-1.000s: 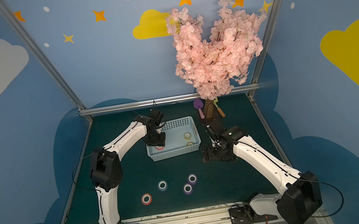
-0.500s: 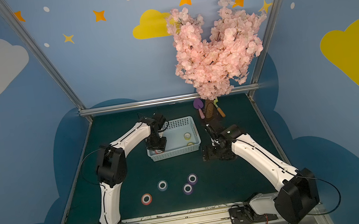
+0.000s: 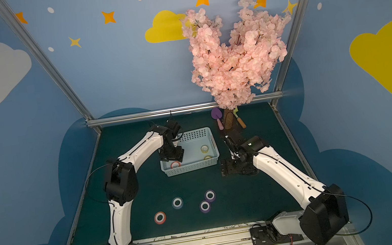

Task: Put the transparent tape into the storage box
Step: Place the tape in the storage box, then pick up the tape at the center of the board.

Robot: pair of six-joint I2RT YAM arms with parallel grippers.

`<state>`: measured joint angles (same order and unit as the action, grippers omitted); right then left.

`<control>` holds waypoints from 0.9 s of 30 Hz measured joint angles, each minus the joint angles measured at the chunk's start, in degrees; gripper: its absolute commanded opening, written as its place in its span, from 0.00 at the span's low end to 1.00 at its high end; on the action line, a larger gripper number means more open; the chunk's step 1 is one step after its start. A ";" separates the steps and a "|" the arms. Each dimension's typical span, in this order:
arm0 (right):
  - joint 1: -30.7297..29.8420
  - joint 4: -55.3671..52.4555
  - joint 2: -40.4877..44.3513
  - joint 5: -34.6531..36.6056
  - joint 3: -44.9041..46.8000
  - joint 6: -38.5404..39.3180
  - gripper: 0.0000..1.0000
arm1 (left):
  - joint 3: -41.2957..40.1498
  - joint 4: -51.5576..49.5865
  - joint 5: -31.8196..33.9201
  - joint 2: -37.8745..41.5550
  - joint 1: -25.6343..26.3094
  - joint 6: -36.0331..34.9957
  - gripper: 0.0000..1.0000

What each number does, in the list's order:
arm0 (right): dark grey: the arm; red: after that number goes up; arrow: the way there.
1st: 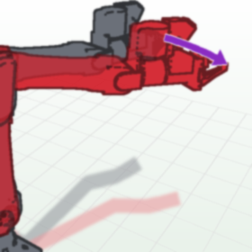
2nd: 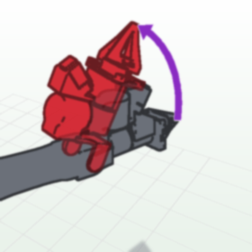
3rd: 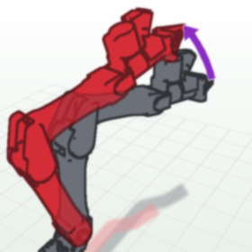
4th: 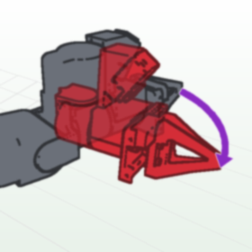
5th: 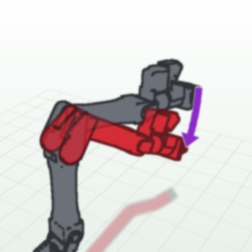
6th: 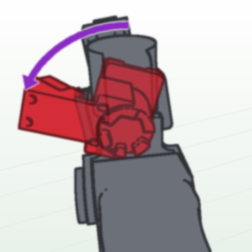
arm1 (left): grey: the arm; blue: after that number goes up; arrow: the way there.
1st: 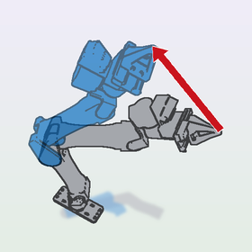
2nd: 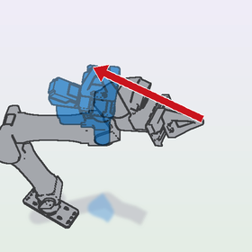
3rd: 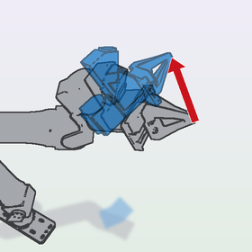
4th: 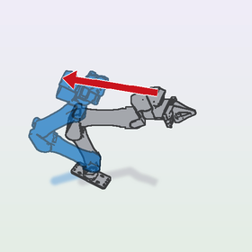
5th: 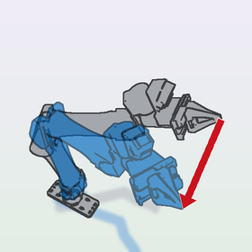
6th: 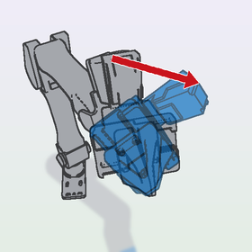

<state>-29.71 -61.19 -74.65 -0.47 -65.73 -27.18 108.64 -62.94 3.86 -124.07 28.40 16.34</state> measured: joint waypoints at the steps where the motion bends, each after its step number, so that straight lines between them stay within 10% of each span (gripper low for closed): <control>1: 0.00 0.00 0.00 0.00 0.00 0.04 0.98 | -0.55 0.02 -0.20 1.18 -0.02 0.42 0.82; 9: 0.00 0.42 0.00 -1.09 0.00 0.48 0.98 | -12.28 0.76 -1.99 18.03 -0.24 3.89 1.00; 27: -1.77 1.57 0.42 -5.29 2.47 -1.18 0.98 | -50.47 2.97 -5.73 47.47 1.11 15.06 1.00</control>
<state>-31.48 -59.61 -74.24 -5.76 -63.26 -28.36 58.17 -59.96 -1.87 -76.60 29.52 31.40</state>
